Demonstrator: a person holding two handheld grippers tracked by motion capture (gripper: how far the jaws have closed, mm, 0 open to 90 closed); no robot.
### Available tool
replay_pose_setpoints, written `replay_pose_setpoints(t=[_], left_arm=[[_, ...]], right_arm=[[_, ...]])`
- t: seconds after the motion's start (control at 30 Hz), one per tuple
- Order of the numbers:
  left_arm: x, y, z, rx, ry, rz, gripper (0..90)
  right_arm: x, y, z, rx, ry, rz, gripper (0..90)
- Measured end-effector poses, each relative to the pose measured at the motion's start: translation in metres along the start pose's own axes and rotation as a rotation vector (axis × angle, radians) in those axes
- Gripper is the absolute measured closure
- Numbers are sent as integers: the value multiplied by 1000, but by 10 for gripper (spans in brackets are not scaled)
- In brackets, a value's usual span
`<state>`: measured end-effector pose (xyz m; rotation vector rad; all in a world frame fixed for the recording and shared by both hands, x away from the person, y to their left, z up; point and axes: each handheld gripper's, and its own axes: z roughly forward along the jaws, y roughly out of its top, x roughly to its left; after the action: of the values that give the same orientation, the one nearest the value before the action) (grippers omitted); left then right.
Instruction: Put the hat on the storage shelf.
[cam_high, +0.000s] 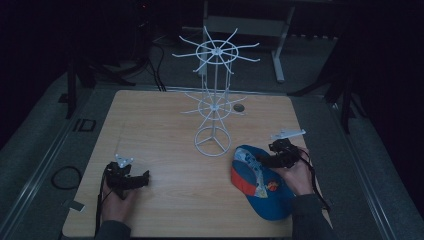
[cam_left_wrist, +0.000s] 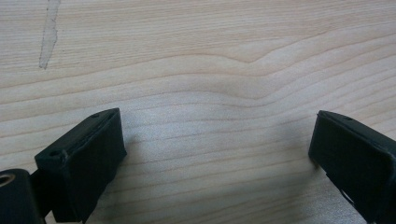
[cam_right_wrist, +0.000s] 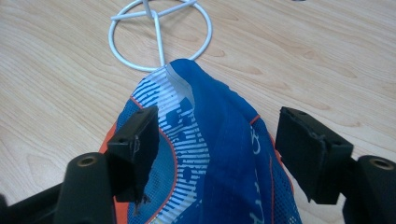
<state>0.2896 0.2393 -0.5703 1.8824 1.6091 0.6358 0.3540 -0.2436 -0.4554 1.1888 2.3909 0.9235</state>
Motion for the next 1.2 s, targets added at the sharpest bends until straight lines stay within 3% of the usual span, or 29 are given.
replay_pose_setpoints(t=[1.2], left_arm=[[0,0,0,1,0,2,39]], right_arm=[[-6,11,48,159,41,-20,280]])
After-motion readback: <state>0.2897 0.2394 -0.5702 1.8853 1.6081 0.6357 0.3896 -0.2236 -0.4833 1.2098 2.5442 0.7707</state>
